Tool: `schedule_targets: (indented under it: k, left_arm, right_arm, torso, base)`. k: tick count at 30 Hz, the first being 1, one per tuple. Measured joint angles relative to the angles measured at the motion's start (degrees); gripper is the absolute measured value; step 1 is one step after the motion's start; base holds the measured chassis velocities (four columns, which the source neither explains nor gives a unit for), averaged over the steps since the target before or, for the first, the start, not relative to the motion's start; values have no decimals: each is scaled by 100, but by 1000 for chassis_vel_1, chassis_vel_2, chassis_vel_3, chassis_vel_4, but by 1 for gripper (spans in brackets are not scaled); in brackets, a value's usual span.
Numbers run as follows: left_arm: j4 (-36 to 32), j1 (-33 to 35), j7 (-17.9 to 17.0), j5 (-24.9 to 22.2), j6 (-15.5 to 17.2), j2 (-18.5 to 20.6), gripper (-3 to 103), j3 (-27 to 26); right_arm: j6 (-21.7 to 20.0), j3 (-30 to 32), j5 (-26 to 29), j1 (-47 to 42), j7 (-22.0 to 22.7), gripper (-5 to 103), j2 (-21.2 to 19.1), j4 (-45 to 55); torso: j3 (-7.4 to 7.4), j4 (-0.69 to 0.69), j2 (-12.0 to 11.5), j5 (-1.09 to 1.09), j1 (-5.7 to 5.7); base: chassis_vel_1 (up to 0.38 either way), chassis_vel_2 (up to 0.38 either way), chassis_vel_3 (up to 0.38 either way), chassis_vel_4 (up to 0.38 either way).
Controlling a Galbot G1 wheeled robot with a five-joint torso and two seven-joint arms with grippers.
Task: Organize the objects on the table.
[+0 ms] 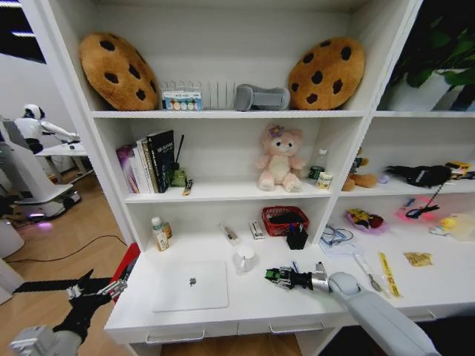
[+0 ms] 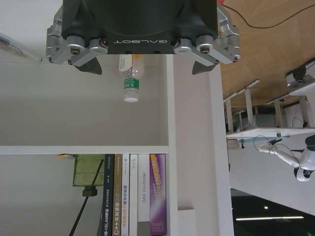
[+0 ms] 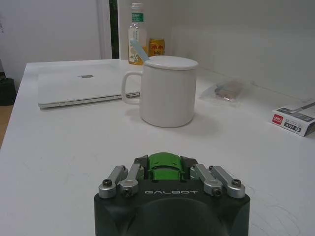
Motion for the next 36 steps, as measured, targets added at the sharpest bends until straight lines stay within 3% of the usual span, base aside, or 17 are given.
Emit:
schedule_targets:
  k: [7, 8, 10, 11, 12, 14, 15, 17, 23, 26, 27, 29, 32, 34, 35, 36]
  left_arm:
    - [0, 0, 0, 0, 1, 0, 100, 0]
    - [0, 1, 0, 0, 0, 0, 100, 0]
    - [-1, -1, 3, 0, -1, 1, 100, 0]
    - [1, 1, 1, 0, 1, 0, 100, 1]
    - [1, 1, 1, 0, 1, 0, 100, 1]
    - [0, 0, 0, 0, 0, 0, 100, -1]
    - [0, 0, 0, 0, 0, 0, 100, -1]
    - [1, 0, 0, 0, 0, 1, 100, 0]
    - [1, 0, 0, 0, 0, 0, 100, 0]
    - [0, 0, 1, 0, 0, 1, 100, 0]
    - [0, 0, 1, 0, 0, 1, 100, 0]
    - [0, 0, 1, 0, 1, 1, 100, 1]
    - [0, 2, -1, 1, 1, 0, 100, 0]
    - [-2, 0, 5, 0, 1, 1, 100, 1]
    - [-2, 0, 5, 0, 1, 1, 100, 1]
    - [-1, 0, 3, 1, 1, 0, 100, 1]
  right_arm:
    - [-107, 309, 28, -258, 19, 35, -186, 296]
    - [-194, 455, 129, -403, 20, 35, -350, 575]
    - [-259, 684, 320, -512, 38, 35, -547, 867]
    - [-325, 932, 513, -607, 45, 35, -764, 1175]
    - [-325, 932, 513, -607, 45, 35, -764, 1175]
    - [-439, 1420, 1027, -767, 13, 35, -1266, 1756]
    - [-439, 1420, 1027, -767, 13, 35, -1266, 1756]
    - [-505, 1777, 1435, -832, -31, 35, -1634, 2165]
    - [-736, 2046, 2015, -682, -6, 35, -1931, 2685]
    - [-1062, 1309, 2499, 475, 100, 35, -1959, 2805]
    - [-1062, 1309, 2499, 475, 100, 35, -1959, 2805]
    - [-1222, 388, 2607, 1686, 125, 35, -1683, 2436]
    - [-1265, -72, 2606, 2280, 132, 35, -1494, 2169]
    - [-1305, -1019, 2563, 3527, 147, 35, -837, 1593]
    - [-1305, -1019, 2563, 3527, 147, 35, -837, 1593]
    - [-1317, -1355, 2529, 3941, 191, 35, -481, 1321]
  torso:
    - [3, -1, -4, 3, 2]
    - [7, -7, -6, 10, 4]
    - [6, -5, -7, 10, 5]
    - [4, -6, -5, -4, 4]
    - [4, -6, -5, -4, 4]
    - [2, -4, -4, 5, 4]
    - [2, -4, -4, 5, 4]
    - [1, -3, -2, -3, 2]
    - [0, -4, -1, 0, 2]
    - [0, -4, 0, -1, 1]
    - [0, -4, 0, -1, 1]
    - [0, -3, 0, -2, 1]
    - [1, -1, 0, 1, 2]
    - [1, 0, 0, -3, 2]
    - [1, 0, 0, -3, 2]
    - [1, 4, -1, -5, 2]
  base:
    - [0, 0, 0, 0]
    - [0, 0, 0, 0]
    - [0, 0, 0, 0]
    - [0, 0, 0, 0]
    - [0, 0, 0, 0]
    - [0, 0, 0, 0]
    - [0, 0, 0, 0]
    - [0, 0, 0, 0]
    - [0, 0, 0, 0]
    - [0, 0, 0, 0]
    - [0, 0, 0, 0]
    - [0, 0, 0, 0]
    - [0, 0, 0, 0]
    - [0, 0, 0, 0]
    - [0, 0, 0, 0]
    - [0, 0, 0, 0]
